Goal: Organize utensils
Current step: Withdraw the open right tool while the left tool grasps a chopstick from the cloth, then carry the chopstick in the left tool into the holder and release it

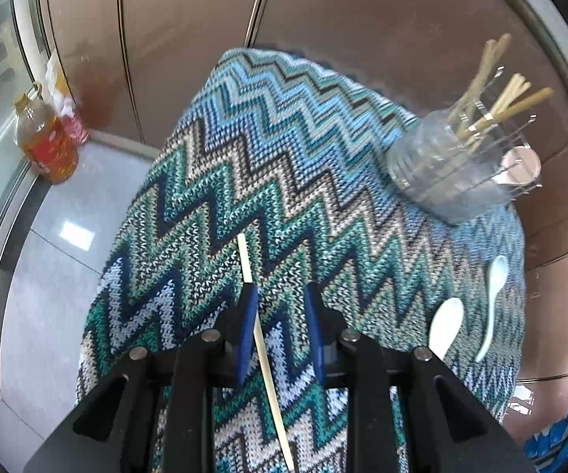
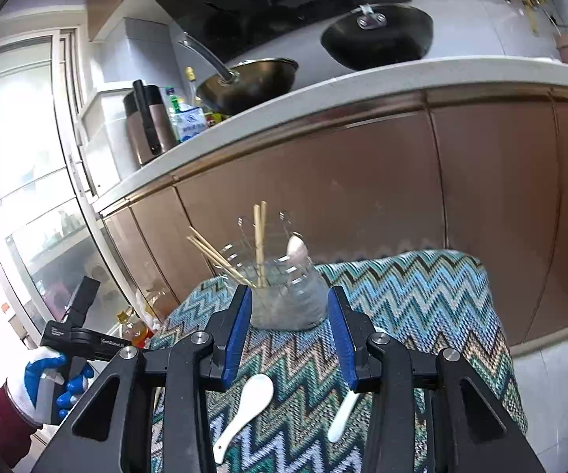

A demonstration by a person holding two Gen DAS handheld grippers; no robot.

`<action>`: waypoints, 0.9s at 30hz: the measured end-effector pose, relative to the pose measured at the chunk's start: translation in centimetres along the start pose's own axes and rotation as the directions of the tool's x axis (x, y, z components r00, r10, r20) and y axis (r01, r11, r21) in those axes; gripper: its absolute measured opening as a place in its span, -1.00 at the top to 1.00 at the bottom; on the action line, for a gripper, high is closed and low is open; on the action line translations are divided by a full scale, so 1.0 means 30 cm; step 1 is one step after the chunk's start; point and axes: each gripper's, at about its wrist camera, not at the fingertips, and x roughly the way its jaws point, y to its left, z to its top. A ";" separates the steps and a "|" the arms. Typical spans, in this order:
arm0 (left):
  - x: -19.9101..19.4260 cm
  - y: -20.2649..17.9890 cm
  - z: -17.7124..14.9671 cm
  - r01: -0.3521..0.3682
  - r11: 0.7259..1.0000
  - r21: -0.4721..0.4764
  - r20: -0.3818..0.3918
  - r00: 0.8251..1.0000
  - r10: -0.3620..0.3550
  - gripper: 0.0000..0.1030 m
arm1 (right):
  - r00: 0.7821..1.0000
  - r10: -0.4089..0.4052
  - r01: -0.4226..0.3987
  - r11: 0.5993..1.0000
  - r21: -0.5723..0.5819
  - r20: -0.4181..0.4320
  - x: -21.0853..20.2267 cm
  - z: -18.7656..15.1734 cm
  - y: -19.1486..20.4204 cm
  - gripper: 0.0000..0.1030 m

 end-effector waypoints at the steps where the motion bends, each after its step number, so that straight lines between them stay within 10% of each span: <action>1: 0.020 0.003 0.007 -0.007 1.000 -0.010 -0.011 1.000 0.007 0.56 | 1.000 -0.002 0.002 1.000 0.004 -0.004 0.001 -0.005 -0.011 0.23; 27: 0.148 0.028 0.057 -0.110 0.993 -0.053 -0.050 0.993 0.107 0.92 | 0.998 -0.023 0.027 0.996 0.082 -0.057 0.012 -0.062 -0.191 0.23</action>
